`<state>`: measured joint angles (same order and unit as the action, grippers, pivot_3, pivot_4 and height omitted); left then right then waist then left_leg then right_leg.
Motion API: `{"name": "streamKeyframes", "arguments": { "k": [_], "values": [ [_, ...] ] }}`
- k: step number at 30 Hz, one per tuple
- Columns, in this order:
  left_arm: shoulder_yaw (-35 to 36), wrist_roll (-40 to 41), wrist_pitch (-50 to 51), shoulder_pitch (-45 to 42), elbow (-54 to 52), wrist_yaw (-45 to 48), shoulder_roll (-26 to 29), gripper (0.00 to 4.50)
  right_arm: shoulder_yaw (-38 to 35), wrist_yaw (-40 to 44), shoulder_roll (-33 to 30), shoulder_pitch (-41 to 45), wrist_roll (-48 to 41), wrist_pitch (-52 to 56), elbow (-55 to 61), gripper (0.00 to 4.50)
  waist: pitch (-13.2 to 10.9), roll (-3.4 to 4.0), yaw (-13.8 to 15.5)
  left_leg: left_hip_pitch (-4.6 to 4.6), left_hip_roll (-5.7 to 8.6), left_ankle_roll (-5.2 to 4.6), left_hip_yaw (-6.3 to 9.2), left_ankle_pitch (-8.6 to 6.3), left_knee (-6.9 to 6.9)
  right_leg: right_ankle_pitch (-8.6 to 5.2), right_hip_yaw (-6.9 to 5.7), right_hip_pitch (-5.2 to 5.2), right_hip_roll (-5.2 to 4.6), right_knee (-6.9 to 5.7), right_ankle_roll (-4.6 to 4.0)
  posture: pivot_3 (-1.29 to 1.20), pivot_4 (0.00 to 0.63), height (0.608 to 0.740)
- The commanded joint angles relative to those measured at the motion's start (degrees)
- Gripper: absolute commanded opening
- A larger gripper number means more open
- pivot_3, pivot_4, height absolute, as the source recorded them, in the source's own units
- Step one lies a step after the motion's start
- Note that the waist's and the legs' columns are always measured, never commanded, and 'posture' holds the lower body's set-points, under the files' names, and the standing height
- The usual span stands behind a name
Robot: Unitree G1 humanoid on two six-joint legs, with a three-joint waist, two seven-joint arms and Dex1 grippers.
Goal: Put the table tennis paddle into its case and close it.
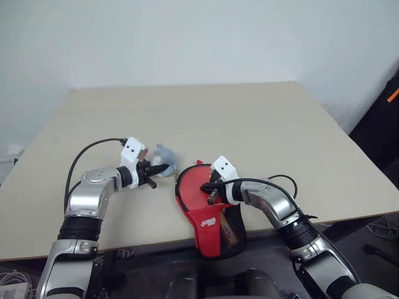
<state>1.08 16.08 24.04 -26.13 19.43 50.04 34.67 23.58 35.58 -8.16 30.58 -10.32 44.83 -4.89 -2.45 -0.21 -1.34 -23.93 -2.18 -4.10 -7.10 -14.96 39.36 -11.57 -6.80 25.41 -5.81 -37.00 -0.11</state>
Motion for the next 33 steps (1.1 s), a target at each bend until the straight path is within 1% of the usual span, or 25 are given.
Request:
{"name": "streamKeyframes", "arguments": {
  "k": [1, 15, 23, 26, 30, 33],
  "values": [
    [-0.66, -1.22, -1.77, -2.51, -1.68, 0.84, 0.32, 0.39, 1.83, 0.69, -0.03, -0.58, 1.19, -0.16, -1.51, 0.01, 0.01, -0.02, 0.00, 0.00, 0.00, 0.00, 0.00, 0.00, 0.00, 0.00, 0.00, 0.00, 0.00, 0.00, 0.00, 0.00, 0.000, 0.706],
    [-1.40, -2.64, -1.67, -3.53, -1.22, 1.20, -0.87, 0.39, -1.10, -1.94, 7.93, 1.76, 3.36, -12.02, -14.48, 0.01, 0.08, -0.13, -0.20, 0.04, -0.02, 0.00, -0.02, 0.00, 0.01, 0.00, 0.00, -0.04, 0.02, -0.02, 0.00, 0.00, 0.000, 0.706],
    [-3.09, -5.32, -3.53, -2.34, -1.26, 2.71, 0.42, 0.39, -1.37, -2.31, 10.14, 2.22, 5.62, -17.87, -22.26, 0.01, 0.44, -0.30, -0.52, 0.12, -0.03, 0.02, -0.03, 0.00, 0.00, 0.00, 0.00, -0.10, 0.02, -0.04, 0.00, 0.00, 0.000, 0.706],
    [-3.15, -6.41, -4.94, -3.03, 0.91, 2.65, 0.71, 0.39, -1.21, -1.97, 10.20, 1.90, 6.12, -18.82, -23.42, 0.01, 0.59, -0.31, -0.78, 0.23, -0.05, 0.02, -0.08, 0.00, -0.01, 0.00, 0.06, -0.14, 0.02, -0.07, 0.00, 0.00, 0.000, 0.706],
    [-3.30, -9.13, -9.04, -6.72, 7.22, 0.63, 0.57, 0.39, -1.37, -1.53, 10.23, 1.63, 6.42, -18.62, -23.36, 0.01, 0.92, -0.40, -0.96, 0.28, -0.06, 0.03, -0.06, 0.00, -0.07, 0.00, 0.08, -0.14, 0.02, -0.07, 0.00, 0.00, 0.000, 0.706],
    [-4.71, -12.19, -13.46, -9.41, 12.29, -0.68, 0.55, 0.39, -1.24, -1.32, 10.18, 1.48, 6.56, -18.42, -23.12, 0.01, 1.06, -0.44, -1.02, 0.28, -0.04, 0.02, -0.07, 0.00, -0.07, 0.00, 0.09, -0.14, 0.01, -0.07, -0.01, 0.00, 0.000, 0.706]
  ]
}}
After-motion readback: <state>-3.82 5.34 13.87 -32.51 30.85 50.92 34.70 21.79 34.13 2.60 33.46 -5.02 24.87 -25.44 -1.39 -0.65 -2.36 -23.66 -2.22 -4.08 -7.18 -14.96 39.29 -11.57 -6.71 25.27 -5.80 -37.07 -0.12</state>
